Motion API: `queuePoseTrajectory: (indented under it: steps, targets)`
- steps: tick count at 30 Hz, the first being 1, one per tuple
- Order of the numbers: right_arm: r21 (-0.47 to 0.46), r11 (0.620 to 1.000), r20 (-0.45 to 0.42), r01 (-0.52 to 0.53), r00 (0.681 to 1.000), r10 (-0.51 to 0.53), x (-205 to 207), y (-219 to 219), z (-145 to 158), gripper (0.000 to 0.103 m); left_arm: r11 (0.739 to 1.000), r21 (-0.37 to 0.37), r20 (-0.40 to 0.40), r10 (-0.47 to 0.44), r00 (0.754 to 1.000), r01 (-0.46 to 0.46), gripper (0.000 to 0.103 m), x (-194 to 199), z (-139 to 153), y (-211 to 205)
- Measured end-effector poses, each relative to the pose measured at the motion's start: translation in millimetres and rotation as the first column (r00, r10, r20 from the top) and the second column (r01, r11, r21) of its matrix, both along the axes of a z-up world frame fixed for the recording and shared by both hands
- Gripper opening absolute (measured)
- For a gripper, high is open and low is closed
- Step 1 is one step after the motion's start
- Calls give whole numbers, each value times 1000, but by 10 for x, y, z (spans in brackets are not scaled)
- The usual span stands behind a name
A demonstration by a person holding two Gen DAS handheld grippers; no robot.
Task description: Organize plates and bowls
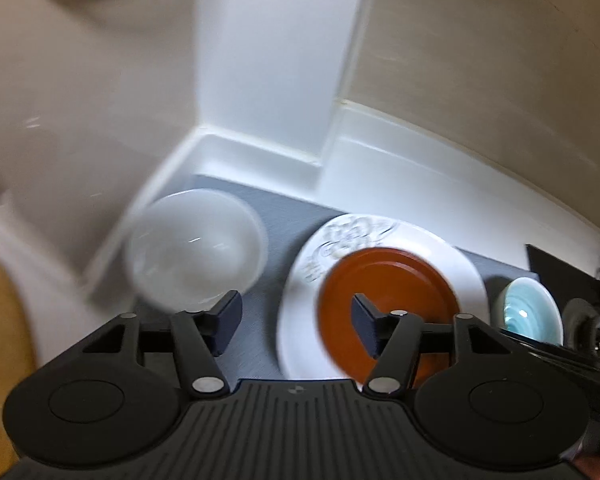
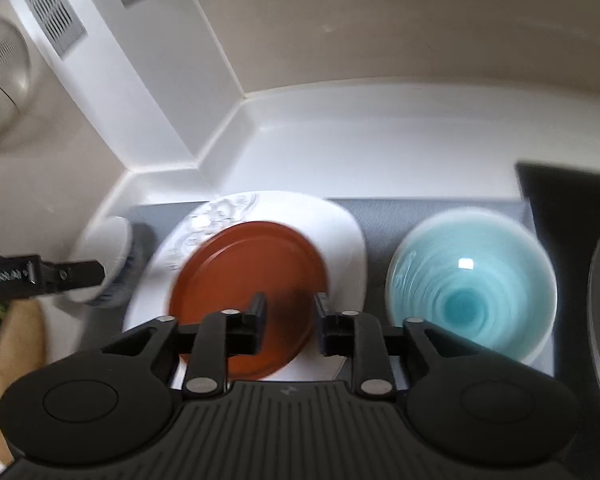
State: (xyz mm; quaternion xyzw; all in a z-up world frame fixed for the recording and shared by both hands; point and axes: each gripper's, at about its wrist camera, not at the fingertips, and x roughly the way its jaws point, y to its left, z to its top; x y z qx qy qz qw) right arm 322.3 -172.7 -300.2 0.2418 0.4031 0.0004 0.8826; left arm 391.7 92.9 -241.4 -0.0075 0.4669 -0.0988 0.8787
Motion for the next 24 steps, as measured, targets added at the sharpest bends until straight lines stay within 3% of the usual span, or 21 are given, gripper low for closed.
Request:
queuePoseTrajectory:
  steps: [3,7,11,14,15,19,24]
  targets:
    - [47,998,23,-31,999,30,-211,18,57,54,998,13,14,63,998,-64,66,-168,96,141]
    - [118,990,53,-78,996,72,-449,84,63,56,978,-46,-14,201,979,-202,66,-370,123,553]
    - [168,982,48,-91,995,84,-576,191,40,56,921,-233,-103,296,949,-313,65,-527,-32,1027]
    - [158,982,45,-104,994,98,-544,291,85,56,885,-278,-134,349,927,-373,61,-480,-144,1246]
    - [148,983,48,-109,994,103,-507,330,112,56,878,-284,-131,363,922,-386,55,-439,-168,1295]
    - [133,986,54,-98,994,92,-247,517,219,56,853,-345,-157,359,920,-391,35,-198,-266,1480]
    - [136,985,38,-106,994,102,162,845,260,56,826,-430,-196,307,931,-363,32,98,-428,1673]
